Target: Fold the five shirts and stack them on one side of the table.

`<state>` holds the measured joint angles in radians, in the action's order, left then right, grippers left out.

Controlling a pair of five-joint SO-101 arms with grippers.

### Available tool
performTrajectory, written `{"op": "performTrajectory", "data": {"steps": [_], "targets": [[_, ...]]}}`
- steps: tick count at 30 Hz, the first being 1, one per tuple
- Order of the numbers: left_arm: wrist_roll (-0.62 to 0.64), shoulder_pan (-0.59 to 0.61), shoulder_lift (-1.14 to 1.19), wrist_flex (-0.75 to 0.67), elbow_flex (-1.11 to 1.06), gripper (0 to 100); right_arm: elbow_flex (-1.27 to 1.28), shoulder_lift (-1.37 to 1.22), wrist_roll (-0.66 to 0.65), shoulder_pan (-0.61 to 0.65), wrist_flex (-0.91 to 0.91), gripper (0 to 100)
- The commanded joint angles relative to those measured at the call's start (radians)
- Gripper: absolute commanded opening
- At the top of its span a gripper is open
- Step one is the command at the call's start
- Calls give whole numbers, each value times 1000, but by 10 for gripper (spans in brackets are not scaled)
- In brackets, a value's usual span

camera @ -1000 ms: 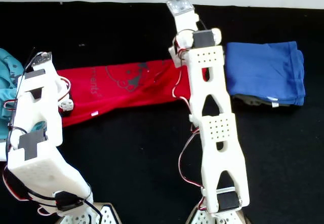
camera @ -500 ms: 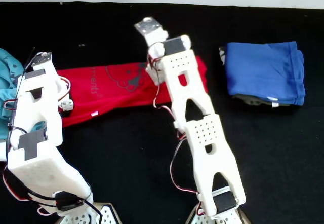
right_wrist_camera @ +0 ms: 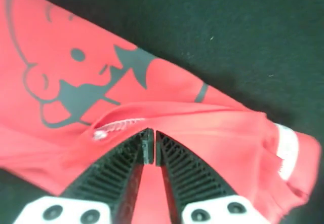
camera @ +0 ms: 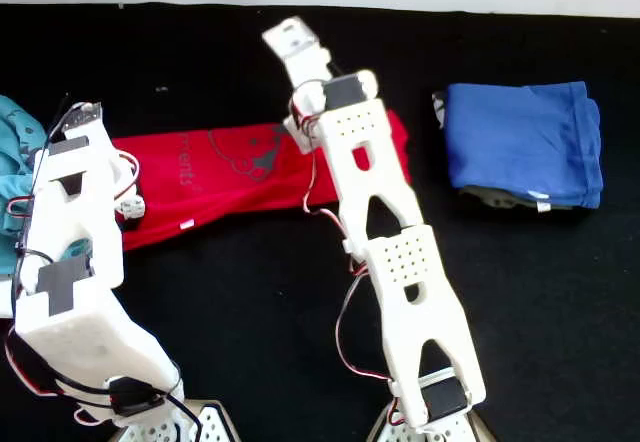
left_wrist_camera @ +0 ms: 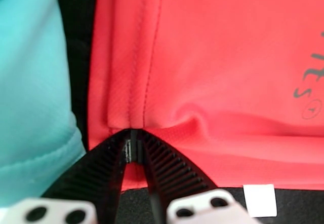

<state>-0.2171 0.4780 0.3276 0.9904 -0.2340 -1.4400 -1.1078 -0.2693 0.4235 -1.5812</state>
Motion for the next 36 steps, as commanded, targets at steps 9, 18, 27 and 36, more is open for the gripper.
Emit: {"op": "performTrajectory", "data": {"steps": [9,18,27,36], "targets": [[2,205,-134,176,228,10,-237,64,-12,-38,-182,17],[-180,341,136,-57,216,11,-239,257,-12,-38,-186,16],[-245,625,473,115,819,11,332,700,-9,-91,-185,16],[-244,550,587,623,1414,11,929,1112,-12,-134,-179,15]]}}
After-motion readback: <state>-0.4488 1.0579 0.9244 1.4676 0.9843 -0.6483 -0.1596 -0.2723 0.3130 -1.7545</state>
